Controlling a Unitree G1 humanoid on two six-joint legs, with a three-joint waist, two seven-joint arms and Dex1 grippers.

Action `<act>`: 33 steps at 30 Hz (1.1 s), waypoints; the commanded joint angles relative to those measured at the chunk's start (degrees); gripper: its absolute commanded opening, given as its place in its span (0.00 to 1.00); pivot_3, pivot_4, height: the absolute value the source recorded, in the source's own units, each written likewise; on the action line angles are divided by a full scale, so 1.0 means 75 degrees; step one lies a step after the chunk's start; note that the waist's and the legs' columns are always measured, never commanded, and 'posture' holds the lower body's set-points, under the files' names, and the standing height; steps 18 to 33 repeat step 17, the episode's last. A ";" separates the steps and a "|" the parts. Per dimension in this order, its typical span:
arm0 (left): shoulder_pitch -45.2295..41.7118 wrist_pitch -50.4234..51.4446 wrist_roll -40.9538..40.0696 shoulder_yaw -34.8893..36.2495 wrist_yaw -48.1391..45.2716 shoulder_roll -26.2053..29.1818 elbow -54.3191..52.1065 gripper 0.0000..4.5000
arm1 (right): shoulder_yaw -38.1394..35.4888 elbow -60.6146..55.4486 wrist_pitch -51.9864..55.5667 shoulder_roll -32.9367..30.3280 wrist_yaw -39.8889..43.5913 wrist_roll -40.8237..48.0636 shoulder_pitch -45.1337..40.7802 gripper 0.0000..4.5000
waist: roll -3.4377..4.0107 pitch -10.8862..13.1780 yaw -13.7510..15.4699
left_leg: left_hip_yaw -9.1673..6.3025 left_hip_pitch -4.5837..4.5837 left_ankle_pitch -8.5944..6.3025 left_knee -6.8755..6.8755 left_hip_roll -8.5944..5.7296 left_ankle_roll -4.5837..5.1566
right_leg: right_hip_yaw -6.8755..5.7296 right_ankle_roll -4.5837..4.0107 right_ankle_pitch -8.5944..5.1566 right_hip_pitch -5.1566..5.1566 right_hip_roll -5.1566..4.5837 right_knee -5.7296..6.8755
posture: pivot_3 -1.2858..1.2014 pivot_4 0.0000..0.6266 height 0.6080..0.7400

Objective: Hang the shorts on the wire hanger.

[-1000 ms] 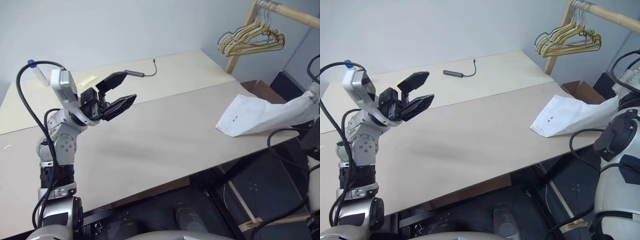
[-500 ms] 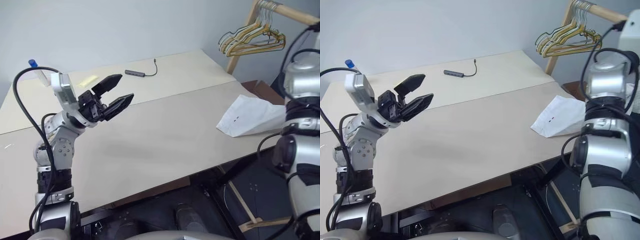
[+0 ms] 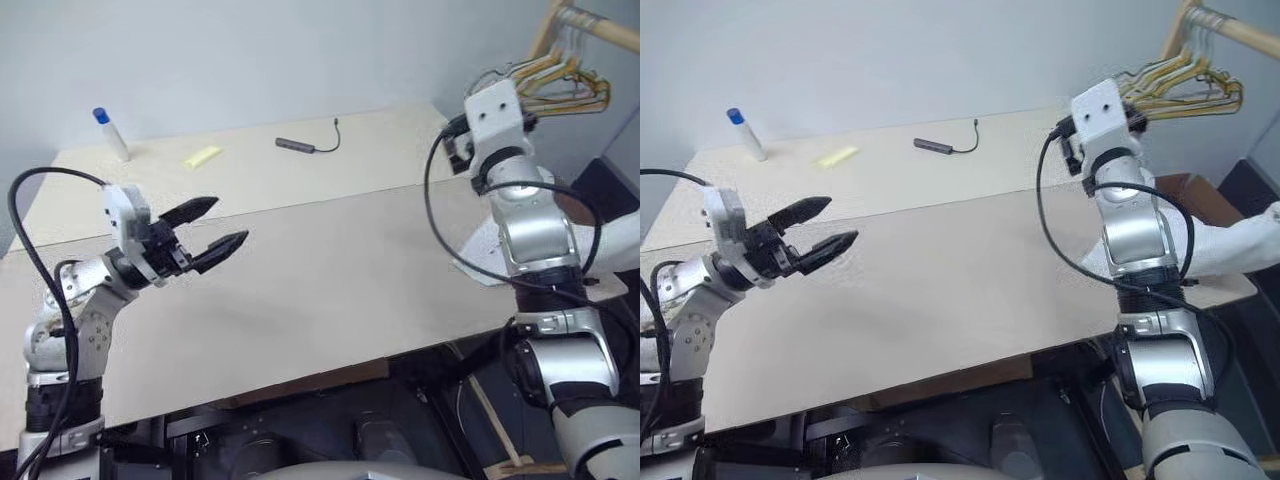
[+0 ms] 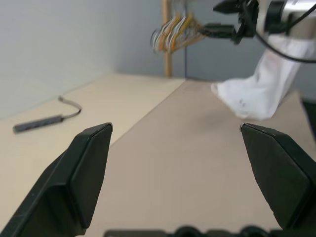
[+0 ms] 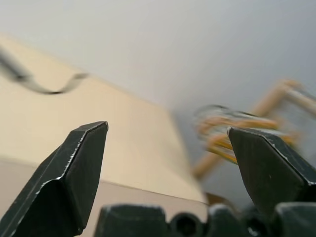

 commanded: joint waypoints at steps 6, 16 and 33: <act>0.0690 -0.0005 0.0717 -0.0068 0.0776 0.0083 -0.0752 1.00 | 0.0926 -0.1129 -0.0214 -0.0527 0.2640 0.0177 0.0656 0.99 | -0.0002 0.0001 0.0576 | 0.0001 -0.0008 0.0000 0.0001 0.0000 -0.0001 | -0.0009 -0.0008 0.0004 -0.0009 0.0002 -0.0003 | 0.57 0.00 1.00; 0.0699 0.0156 0.0632 -0.0027 0.1039 -0.0058 -0.1043 1.00 | 0.1319 -0.1390 -0.0276 -0.0371 0.3043 -0.0307 0.1068 0.99 | -0.0013 -0.0001 0.0985 | 0.0003 -0.0016 0.0001 0.0001 -0.0010 -0.0004 | -0.0026 -0.0015 0.0006 -0.0010 0.0006 -0.0014 | 0.58 0.00 1.00; 0.0694 0.0153 0.0586 0.0001 0.0997 -0.0059 -0.1028 1.00 | 0.1320 -0.1399 -0.0263 -0.0346 0.3049 -0.0320 0.1072 0.99 | -0.0013 -0.0001 0.0985 | 0.0005 -0.0016 0.0001 0.0001 -0.0009 -0.0004 | -0.0027 -0.0016 0.0007 -0.0009 0.0007 -0.0016 | 0.58 0.00 1.00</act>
